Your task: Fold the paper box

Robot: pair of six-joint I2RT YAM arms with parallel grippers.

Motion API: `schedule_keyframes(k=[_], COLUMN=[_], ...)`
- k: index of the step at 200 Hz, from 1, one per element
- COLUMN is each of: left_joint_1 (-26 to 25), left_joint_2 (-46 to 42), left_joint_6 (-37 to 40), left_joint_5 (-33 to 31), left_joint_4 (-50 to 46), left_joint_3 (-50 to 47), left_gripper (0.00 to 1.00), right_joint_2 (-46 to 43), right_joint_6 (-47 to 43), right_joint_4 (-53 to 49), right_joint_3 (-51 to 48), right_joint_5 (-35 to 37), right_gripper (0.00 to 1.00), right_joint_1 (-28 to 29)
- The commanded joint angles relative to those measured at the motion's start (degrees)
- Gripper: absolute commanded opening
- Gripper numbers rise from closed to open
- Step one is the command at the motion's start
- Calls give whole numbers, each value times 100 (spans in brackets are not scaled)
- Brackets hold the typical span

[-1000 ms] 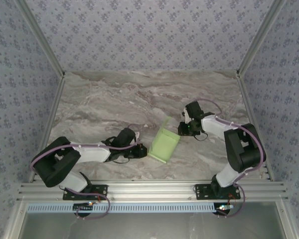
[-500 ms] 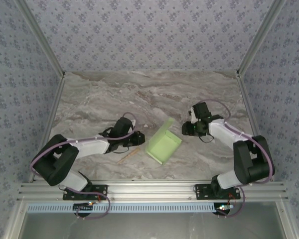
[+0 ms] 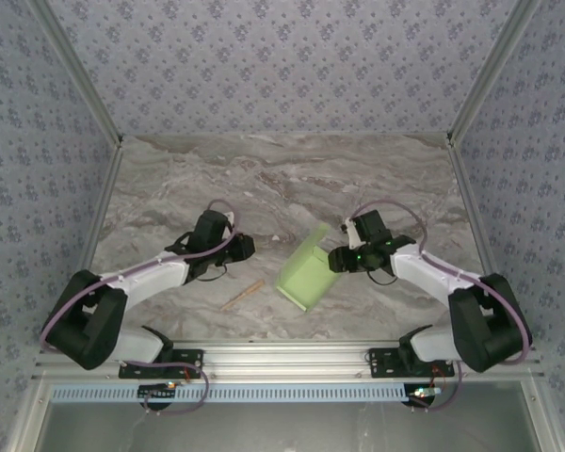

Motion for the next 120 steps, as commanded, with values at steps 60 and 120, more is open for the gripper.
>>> schedule_keyframes(k=[60,120], left_joint_1=[170,171], left_joint_2=[-227,-88], left_joint_6=[235,333], left_joint_5=[58,60], left_joint_4=[-243,-298], left_joint_3=[109,182], left_gripper=[21,21], right_joint_2=[940,1103], right_joint_6=[-362,116], right_joint_4=[540,708], right_joint_3=[396,473], right_joint_5=[-26,379], right_gripper=[42,30], right_joint_1=[202,189])
